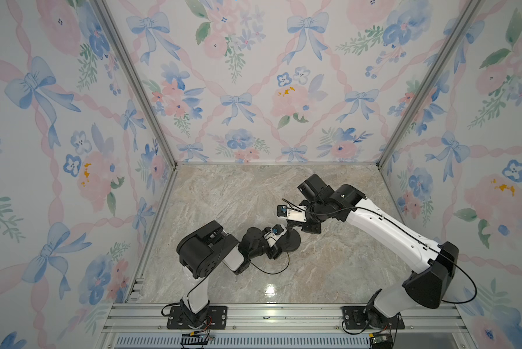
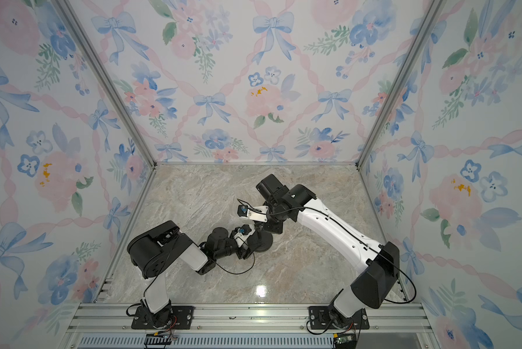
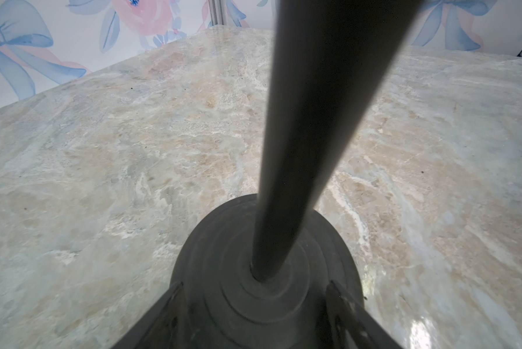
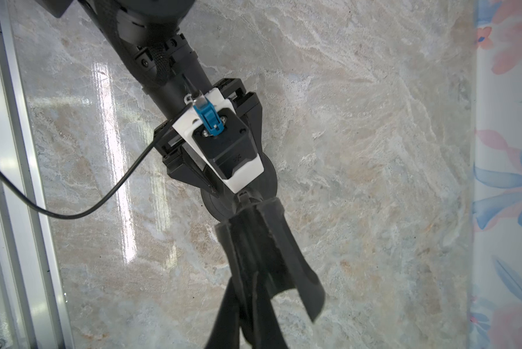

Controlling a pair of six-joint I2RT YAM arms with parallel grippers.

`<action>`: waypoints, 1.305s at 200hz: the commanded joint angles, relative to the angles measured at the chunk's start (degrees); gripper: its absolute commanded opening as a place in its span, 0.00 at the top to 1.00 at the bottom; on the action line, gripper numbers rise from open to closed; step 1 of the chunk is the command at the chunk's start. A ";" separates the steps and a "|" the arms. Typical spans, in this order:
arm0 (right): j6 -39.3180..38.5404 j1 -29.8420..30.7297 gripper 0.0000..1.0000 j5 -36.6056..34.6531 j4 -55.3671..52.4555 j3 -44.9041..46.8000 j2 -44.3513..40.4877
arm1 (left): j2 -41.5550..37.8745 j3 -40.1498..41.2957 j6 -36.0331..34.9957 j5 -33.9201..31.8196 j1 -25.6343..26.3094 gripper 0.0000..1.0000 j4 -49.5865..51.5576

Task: Assemble a microphone stand
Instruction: Screw the microphone stand pole into the microphone stand base.

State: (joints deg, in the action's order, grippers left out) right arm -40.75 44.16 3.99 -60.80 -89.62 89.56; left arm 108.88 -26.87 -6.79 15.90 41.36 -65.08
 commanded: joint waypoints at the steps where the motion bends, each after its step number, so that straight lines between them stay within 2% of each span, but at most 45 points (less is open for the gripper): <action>1: 8.50 1.37 1.00 0.93 -2.30 -0.26 0.13 | 2.25 -0.46 0.08 -2.47 -0.07 0.26 5.04; 54: 12.72 -1.00 1.00 1.31 3.75 5.54 -1.76 | 3.58 -1.69 0.72 -2.37 -0.08 0.27 6.53; 100: 23.50 0.12 1.00 1.43 12.37 11.43 -4.66 | 3.59 -1.69 0.85 -2.45 -0.10 0.28 7.06; 134: 31.94 0.66 1.00 -2.47 11.14 11.92 -5.10 | 3.80 -1.87 0.94 -3.31 -0.14 0.28 7.33; 186: 37.56 5.00 1.00 -2.39 11.00 14.83 -7.01 | 3.87 -2.19 1.42 -4.56 -0.13 0.28 7.86; 261: 59.90 10.51 1.00 -15.01 13.75 14.34 -8.47 | 3.79 -2.13 2.08 -5.00 -0.28 0.29 7.95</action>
State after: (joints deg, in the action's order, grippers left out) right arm 8.34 51.68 -6.66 -47.16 -76.79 80.99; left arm 110.32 -29.17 -4.25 14.39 41.52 -64.40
